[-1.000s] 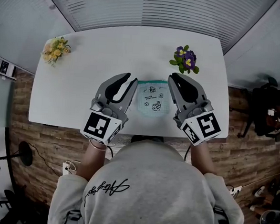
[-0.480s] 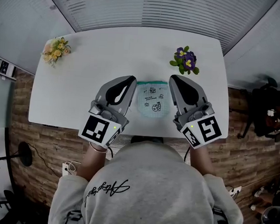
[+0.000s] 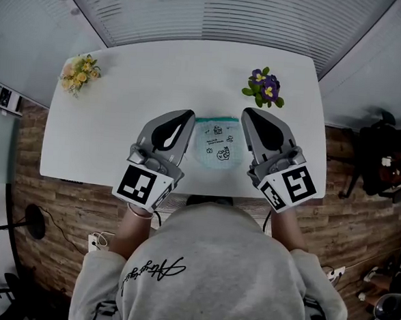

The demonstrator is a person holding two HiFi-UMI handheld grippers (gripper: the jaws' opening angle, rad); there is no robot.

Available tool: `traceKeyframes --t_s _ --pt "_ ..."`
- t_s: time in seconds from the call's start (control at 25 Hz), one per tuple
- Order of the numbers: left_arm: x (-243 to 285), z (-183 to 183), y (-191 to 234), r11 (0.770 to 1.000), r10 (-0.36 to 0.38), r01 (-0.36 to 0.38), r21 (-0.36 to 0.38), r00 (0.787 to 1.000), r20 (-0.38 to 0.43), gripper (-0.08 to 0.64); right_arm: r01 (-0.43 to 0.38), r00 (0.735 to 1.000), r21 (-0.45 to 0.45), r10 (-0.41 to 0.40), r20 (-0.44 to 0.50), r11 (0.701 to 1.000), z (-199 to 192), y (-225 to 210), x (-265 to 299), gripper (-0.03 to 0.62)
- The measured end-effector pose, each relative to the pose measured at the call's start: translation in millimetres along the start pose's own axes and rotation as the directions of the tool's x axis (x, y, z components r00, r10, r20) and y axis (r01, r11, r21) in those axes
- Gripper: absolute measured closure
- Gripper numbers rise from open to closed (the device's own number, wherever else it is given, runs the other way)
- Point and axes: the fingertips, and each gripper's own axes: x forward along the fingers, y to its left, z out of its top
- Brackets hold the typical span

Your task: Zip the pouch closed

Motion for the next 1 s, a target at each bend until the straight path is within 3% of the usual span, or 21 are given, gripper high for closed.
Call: traceKeyframes --t_s 1.0 --pt "4.1 -1.3 5.8 1.0 0.015 -0.015 0.005 1.0 -0.004 0.56 0.03 1.0 -0.038 -0.03 0.0 0.999 5.5 -6.2 1.2 0.591"
